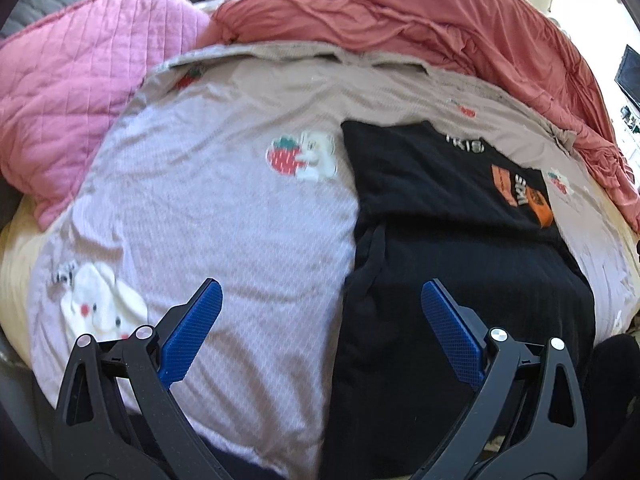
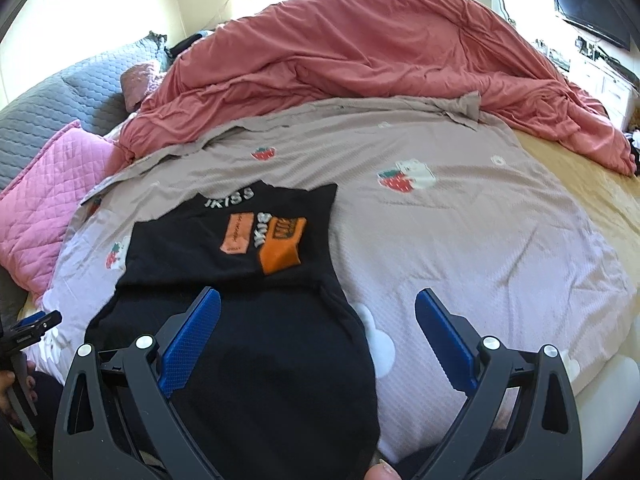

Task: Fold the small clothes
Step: 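Move both tools back to the hem of the folded black shirt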

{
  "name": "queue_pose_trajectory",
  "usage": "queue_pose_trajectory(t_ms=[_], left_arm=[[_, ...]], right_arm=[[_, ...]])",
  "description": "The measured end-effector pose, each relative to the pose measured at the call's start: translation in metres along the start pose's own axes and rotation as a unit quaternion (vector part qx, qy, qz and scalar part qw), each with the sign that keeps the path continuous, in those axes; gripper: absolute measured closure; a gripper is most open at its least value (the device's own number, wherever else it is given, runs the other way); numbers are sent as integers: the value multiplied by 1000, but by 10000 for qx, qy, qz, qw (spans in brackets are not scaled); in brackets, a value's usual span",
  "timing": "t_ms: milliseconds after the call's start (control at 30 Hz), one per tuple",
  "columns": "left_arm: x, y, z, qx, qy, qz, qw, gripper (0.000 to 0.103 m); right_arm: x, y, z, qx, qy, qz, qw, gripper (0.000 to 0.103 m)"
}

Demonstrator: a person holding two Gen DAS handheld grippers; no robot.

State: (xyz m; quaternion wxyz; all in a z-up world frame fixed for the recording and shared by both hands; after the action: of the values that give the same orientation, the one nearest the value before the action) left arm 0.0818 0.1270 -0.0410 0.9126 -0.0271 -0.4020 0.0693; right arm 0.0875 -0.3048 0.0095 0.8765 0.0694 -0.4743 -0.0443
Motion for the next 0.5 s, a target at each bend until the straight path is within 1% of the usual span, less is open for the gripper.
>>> queue_pose_trajectory(t_ms=[200, 267, 367, 500], left_arm=[[-29, 6, -5, -225, 541, 310, 9978, 9], [-36, 6, -6, -281, 660, 385, 9967, 9], [-47, 4, -6, -341, 810, 375, 9954, 9], [-54, -5, -7, -465, 901, 249, 9945, 9]], right_arm=[[-25, -14, -2, -211, 464, -40, 9987, 6], [-33, -19, -2, -240, 640, -101, 9976, 6], [-45, -25, -3, -334, 916, -114, 9952, 6], [-70, -29, -11, -367, 1460, -203, 9884, 6]])
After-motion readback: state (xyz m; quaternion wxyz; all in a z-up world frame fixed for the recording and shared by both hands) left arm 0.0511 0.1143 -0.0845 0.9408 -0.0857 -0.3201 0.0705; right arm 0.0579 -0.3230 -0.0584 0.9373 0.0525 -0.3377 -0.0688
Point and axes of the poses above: each gripper's, at about its wrist camera, not at the fingertips, and z roughly against the way its jaws point, y to its left, x to its top, the point moved 4 cm from there along -z, roughly the way its jaws point, and after that the axes turned 15 degrees about -y, right-handed, at the moved point
